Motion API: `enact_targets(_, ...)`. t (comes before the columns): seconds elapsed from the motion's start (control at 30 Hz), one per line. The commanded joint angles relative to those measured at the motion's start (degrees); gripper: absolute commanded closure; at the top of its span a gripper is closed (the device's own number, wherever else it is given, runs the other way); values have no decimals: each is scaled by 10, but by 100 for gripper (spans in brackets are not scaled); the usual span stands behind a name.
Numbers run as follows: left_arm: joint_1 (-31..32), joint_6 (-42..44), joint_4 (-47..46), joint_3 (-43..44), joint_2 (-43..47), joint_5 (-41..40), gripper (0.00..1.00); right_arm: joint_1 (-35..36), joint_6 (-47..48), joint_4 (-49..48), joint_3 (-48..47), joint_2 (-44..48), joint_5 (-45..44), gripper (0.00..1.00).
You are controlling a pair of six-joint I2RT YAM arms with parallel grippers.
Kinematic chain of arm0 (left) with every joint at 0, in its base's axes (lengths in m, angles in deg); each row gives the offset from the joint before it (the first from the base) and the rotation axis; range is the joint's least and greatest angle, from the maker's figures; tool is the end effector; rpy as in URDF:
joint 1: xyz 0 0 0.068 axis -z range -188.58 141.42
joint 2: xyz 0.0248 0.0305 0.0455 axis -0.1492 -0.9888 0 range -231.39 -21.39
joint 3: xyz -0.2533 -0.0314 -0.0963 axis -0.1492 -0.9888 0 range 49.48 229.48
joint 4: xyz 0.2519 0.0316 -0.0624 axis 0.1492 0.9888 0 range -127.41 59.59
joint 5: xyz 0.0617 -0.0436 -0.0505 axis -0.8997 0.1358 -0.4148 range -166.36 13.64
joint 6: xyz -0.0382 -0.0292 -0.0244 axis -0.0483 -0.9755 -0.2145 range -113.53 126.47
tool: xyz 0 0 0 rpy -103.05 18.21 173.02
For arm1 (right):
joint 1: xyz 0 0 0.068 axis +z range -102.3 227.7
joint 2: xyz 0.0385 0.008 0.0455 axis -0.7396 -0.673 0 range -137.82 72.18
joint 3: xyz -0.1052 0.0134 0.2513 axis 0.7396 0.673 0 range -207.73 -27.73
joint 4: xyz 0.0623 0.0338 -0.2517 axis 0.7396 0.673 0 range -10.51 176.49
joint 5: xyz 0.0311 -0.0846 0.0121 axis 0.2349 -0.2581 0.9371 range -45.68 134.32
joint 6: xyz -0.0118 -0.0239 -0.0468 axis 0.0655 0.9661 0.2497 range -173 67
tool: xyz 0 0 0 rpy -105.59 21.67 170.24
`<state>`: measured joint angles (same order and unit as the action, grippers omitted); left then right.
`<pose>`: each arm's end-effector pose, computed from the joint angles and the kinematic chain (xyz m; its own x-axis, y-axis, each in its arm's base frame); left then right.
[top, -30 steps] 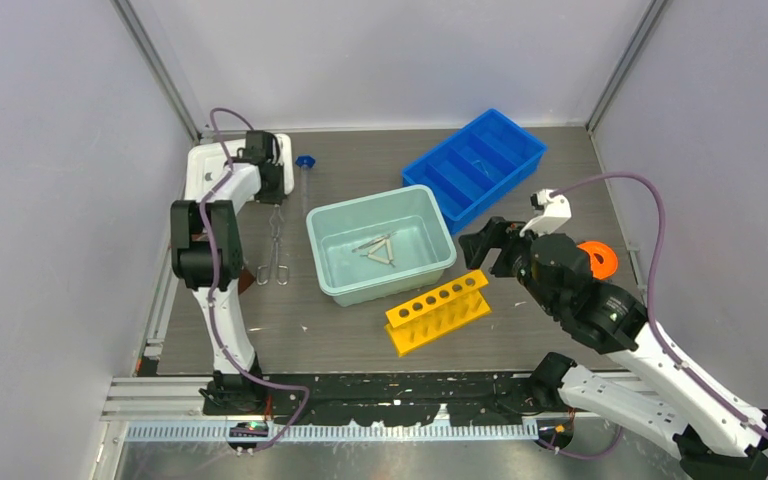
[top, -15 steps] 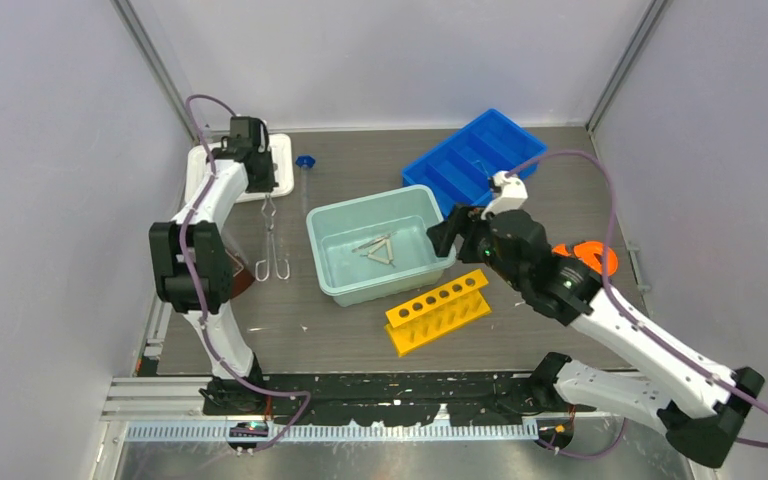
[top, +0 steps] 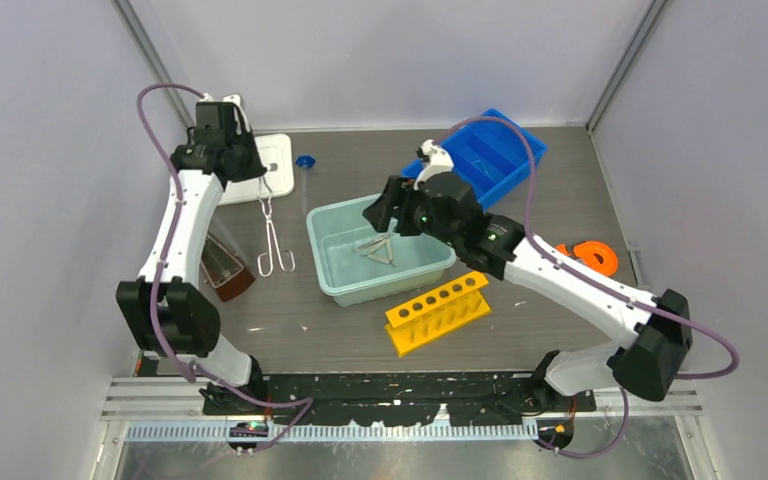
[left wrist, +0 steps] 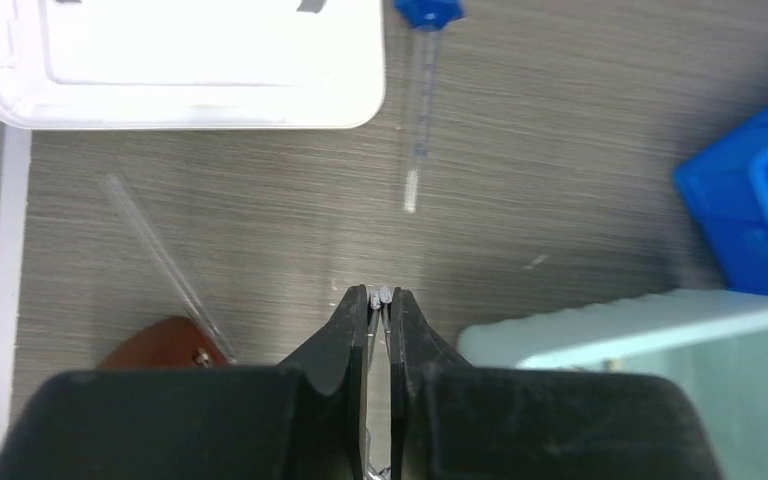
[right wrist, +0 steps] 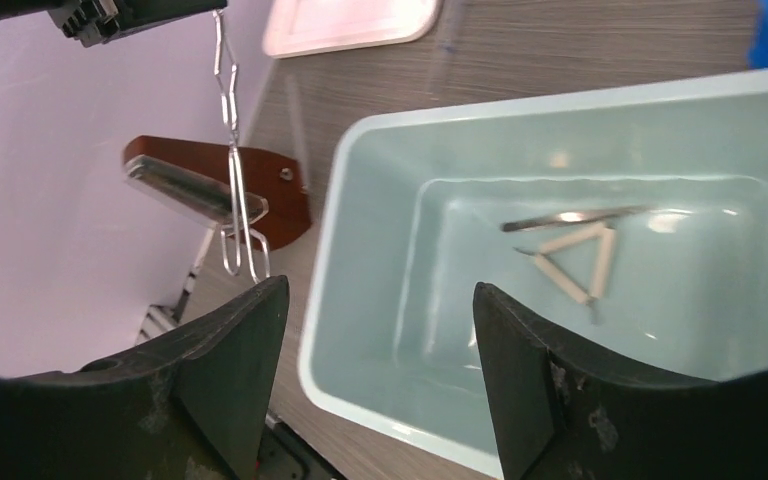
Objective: Organize the chemistry lab equipment
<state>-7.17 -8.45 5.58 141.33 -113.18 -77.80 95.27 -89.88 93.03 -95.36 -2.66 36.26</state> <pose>0.3532 -0.0079 0.3630 -0.6595 -0.2412 -0.7120 -0.1692 0.9704 -0.1721 0.2087 0.2209 0.3584 -0.5768 0.2497 -0.7778 -0.3704 0.7687 0.5215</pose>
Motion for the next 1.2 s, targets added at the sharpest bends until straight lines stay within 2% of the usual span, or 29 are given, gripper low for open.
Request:
enact_targets(0.0, -2, -48, 40, 31, 75, 76, 100, 39, -22, -72, -58, -53, 36, 26)
enact_targets(0.17, 2, -92, 45, 16, 125, 153, 100, 73, -32, -84, -131, -148, 51, 27)
enact_targets(0.37, 22, -126, 30, -23, 171, 193, 100, 112, -53, -106, -199, -242, 69, 28)
enact_targets(0.5, 31, -133, 25, -43, 189, 216, 100, 124, -67, -113, -233, -294, 72, 31)
enact_targets(0.6, 34, -137, 13, -68, 206, 219, 100, 127, -82, -128, -236, -319, 72, 38)
enact_targets(0.67, 35, -145, -3, -87, 216, 233, 100, 129, -94, -156, -224, -326, 72, 43)
enact_targets(0.8, 36, -139, -9, -108, 219, 226, 100, 130, -116, -189, -201, -322, 94, 45)
enact_targets(1.0, 36, -126, -2, -101, 213, 202, 100, 129, -110, -175, -145, -256, 12, 37)
enact_targets(1.17, 41, -134, -3, -99, 211, 203, 100, 130, -111, -190, -137, -248, 14, 30)
